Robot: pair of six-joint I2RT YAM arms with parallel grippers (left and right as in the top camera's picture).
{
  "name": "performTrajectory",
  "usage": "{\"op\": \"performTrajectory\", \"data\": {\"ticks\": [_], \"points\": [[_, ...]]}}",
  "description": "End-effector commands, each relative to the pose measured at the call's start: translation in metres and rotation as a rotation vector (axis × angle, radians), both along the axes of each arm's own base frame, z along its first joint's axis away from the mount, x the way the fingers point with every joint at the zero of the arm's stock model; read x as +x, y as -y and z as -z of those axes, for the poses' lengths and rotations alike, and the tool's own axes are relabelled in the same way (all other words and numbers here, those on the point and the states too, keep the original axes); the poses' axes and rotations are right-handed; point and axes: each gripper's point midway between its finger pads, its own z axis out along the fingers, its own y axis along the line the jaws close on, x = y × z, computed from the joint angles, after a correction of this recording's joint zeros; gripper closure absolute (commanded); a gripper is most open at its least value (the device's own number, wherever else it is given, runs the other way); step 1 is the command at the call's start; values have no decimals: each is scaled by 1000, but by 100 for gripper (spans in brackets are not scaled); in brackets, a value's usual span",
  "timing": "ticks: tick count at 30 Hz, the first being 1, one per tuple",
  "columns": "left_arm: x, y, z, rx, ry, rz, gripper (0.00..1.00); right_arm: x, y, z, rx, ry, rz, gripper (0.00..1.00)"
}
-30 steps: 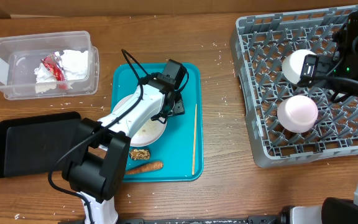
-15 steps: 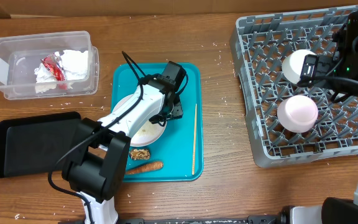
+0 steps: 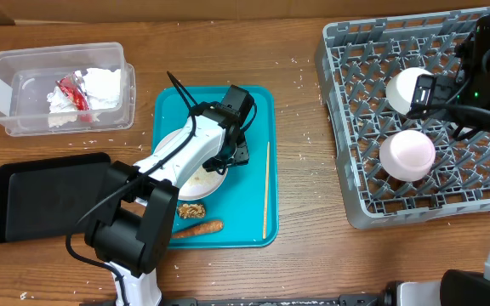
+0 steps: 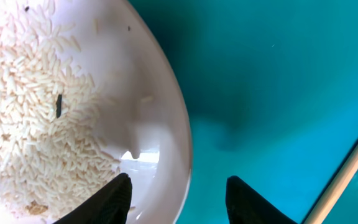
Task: Sort waste into correct bins and load items into the dishwasher
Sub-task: 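Lower the left gripper onto the white plate rim and grasp it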
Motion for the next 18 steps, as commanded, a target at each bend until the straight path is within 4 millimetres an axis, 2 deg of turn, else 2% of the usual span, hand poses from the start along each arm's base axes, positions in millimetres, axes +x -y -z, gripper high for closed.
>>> {"op": "performTrajectory", "data": {"ticks": [1, 18], "points": [[-3, -1, 5, 2, -20, 5, 50, 1, 2, -4, -9, 14, 5, 0], [-7, 2, 6, -16, -38, 7, 52, 1, 2, -4, -9, 15, 5, 0]]}}
